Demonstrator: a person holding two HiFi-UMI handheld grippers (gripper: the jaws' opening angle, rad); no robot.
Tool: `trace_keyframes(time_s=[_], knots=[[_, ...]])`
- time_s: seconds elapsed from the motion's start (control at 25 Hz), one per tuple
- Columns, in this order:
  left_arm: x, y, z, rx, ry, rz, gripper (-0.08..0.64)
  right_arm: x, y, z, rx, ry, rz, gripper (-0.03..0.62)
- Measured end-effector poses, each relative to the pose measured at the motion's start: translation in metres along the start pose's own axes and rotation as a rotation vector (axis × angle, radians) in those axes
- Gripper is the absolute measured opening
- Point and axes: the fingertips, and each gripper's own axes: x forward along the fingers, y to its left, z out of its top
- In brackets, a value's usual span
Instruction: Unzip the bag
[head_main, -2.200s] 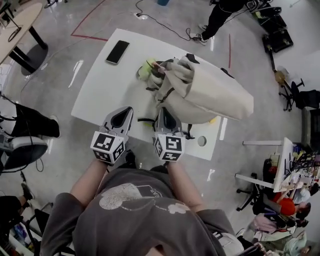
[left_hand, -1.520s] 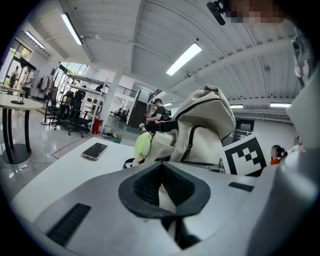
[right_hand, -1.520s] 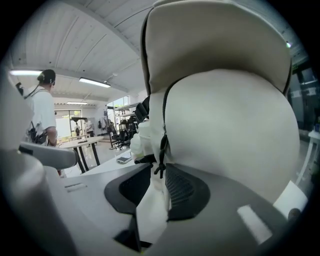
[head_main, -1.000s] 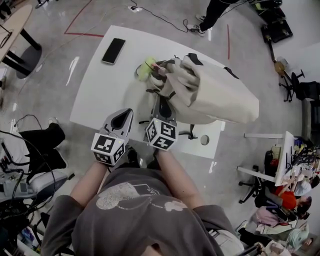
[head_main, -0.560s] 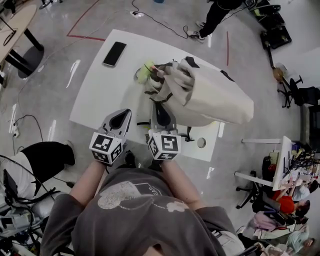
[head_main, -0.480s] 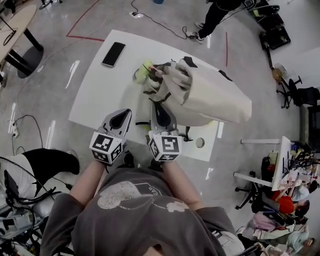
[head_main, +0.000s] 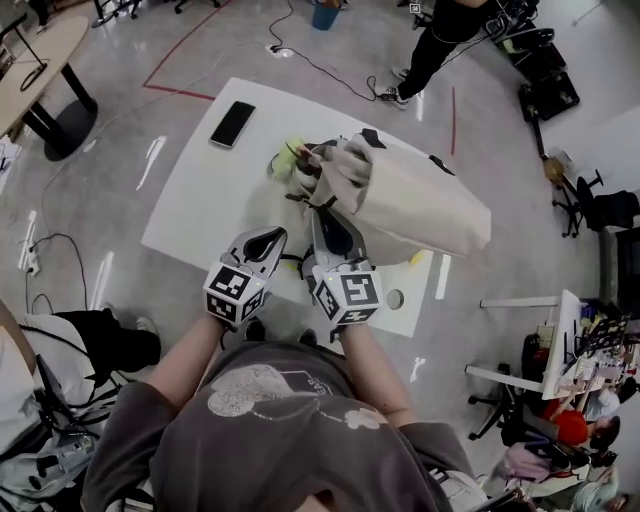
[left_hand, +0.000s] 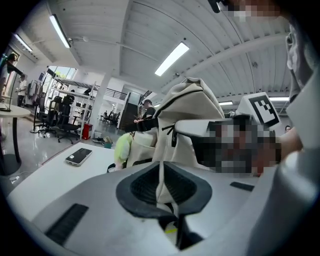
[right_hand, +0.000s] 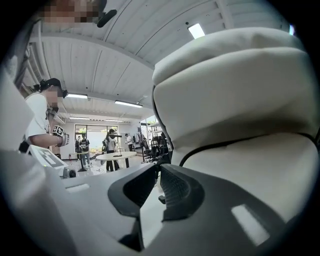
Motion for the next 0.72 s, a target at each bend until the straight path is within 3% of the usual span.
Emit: trace_keyframes(time_s=[0.08, 0.44, 0.72], knots=[[0.006, -0.006, -0.002, -0.004, 0.01, -0.017, 0.11, 0.0, -0.002, 0.009, 0.014, -0.009, 0.006, 0.032], [0.044, -0.021, -0.005, 0.169, 0.066, -0.058, 0.129, 0.001, -0.008, 0.036, 0.104, -0.03, 0.036, 0.032], [0.061, -0.032, 0.029, 0.215, -0.018, -0.083, 0.132, -0.007, -0.02, 0.06, 0.159, -0.058, 0.044, 0.032]])
